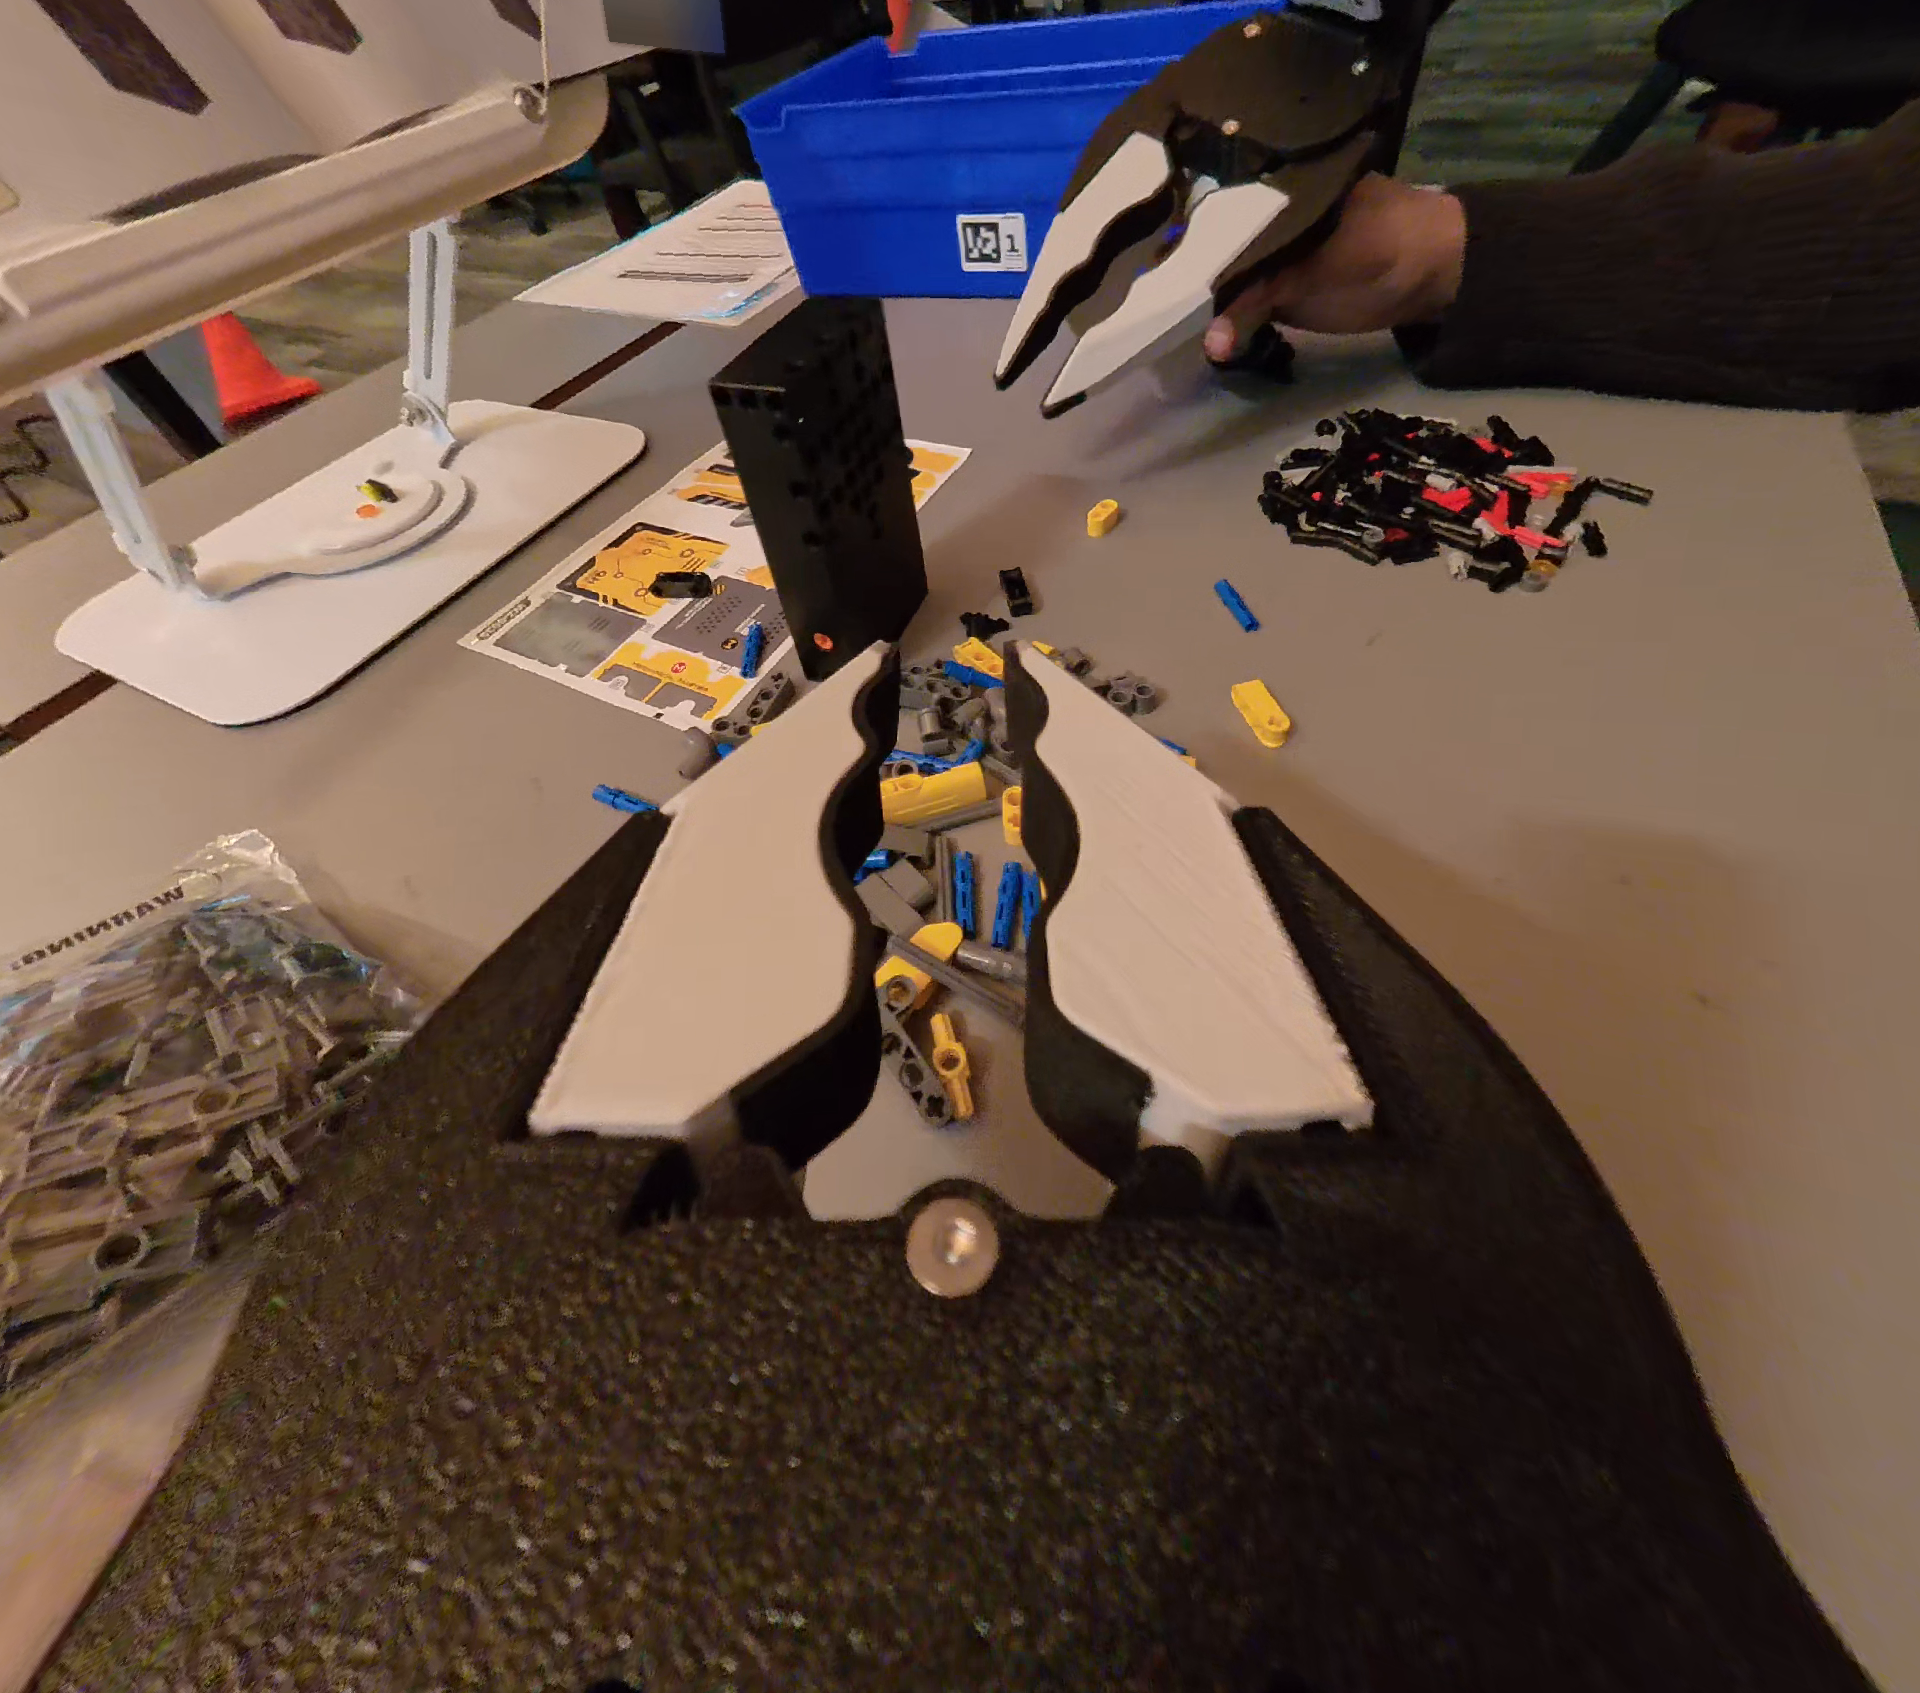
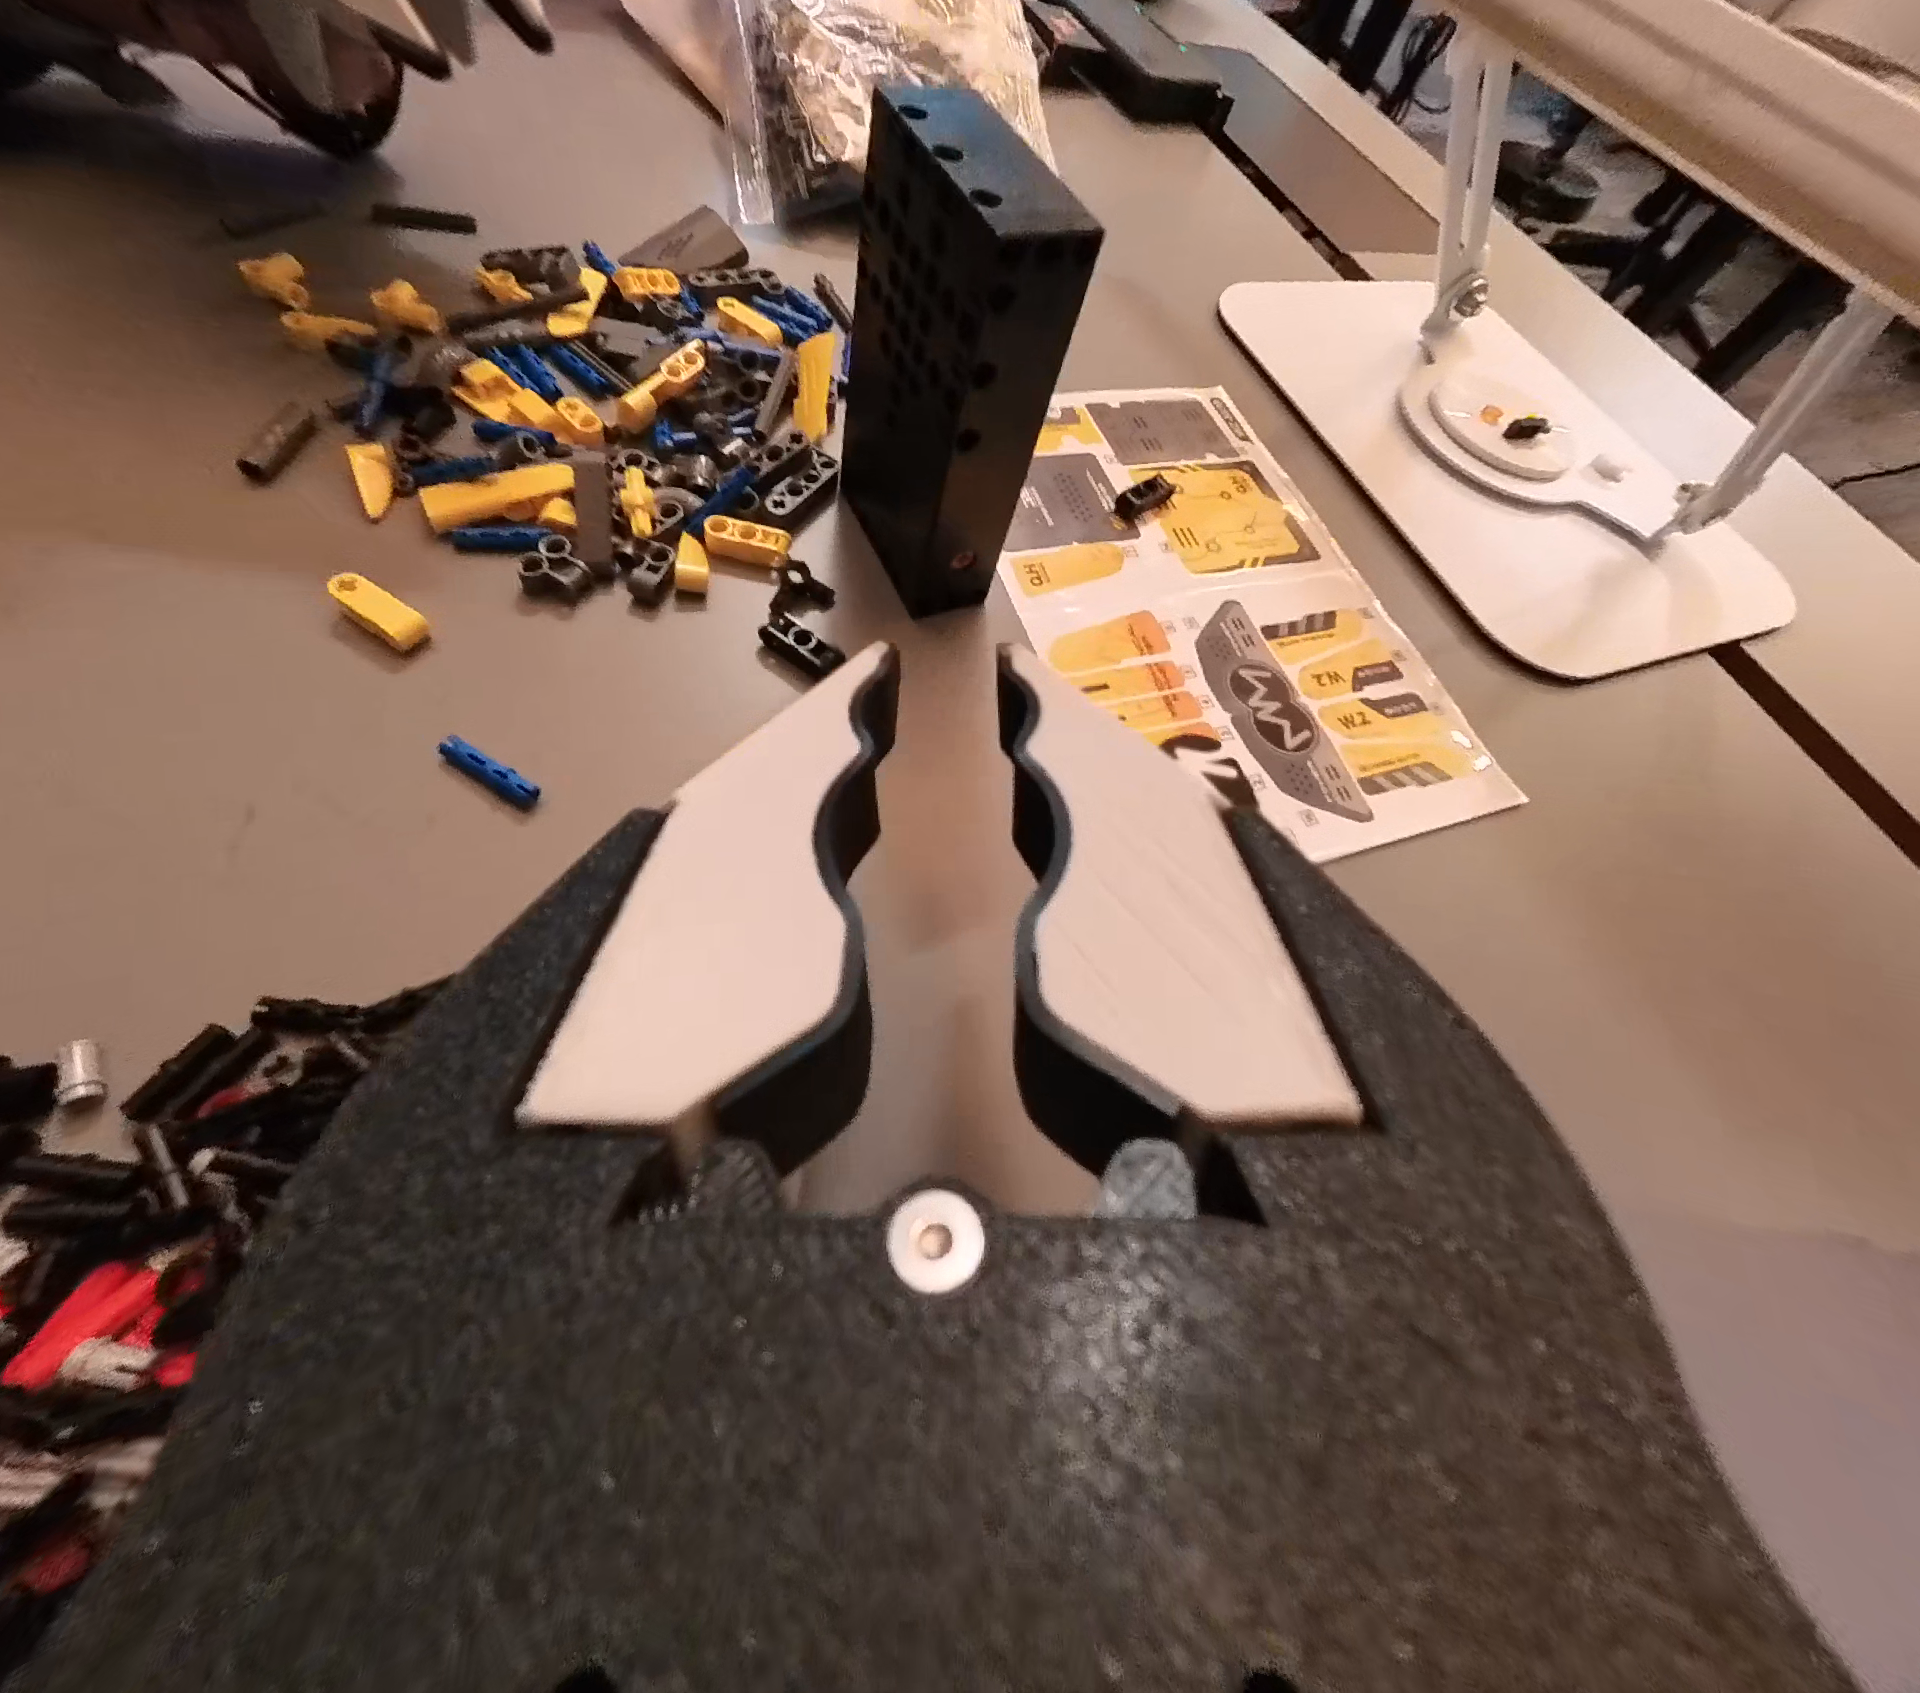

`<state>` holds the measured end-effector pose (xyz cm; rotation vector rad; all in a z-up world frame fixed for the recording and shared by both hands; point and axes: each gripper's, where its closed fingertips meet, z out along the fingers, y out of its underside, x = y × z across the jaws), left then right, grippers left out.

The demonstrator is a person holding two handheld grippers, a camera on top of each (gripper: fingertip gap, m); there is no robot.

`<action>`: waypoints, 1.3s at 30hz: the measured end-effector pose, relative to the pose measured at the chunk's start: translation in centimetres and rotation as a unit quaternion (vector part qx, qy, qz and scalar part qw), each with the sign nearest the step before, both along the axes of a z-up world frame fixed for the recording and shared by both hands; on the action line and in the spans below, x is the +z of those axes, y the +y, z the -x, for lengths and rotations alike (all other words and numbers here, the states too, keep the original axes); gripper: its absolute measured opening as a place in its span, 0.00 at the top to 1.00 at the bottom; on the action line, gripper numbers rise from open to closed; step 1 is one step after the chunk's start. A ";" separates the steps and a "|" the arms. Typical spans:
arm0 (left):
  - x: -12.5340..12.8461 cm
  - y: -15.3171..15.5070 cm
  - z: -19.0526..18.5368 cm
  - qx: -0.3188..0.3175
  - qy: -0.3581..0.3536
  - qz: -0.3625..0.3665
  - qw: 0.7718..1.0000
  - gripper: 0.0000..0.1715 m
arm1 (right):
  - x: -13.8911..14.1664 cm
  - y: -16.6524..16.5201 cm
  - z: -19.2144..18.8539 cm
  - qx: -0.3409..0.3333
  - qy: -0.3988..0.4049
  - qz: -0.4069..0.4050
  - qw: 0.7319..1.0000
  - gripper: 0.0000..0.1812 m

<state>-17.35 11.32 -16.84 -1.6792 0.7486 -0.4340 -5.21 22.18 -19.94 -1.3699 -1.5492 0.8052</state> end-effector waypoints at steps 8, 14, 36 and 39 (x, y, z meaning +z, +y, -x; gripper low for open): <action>-0.1 1.0 1.2 0.051 0.005 0.010 0.999 0.89 | -1.7 -0.6 0.3 0.022 -0.040 0.049 0.998 0.77; -1.9 2.1 3.1 0.107 0.033 0.050 0.992 0.89 | -2.7 -0.8 0.4 0.024 -0.071 0.039 0.996 0.77; -2.7 3.2 4.7 0.119 -0.036 0.126 0.984 0.89 | -1.0 -1.1 0.0 0.074 -0.025 0.176 0.981 0.82; -2.9 3.2 4.8 0.122 -0.032 0.128 0.984 0.89 | -1.0 -1.3 0.0 0.079 -0.026 0.173 0.981 0.82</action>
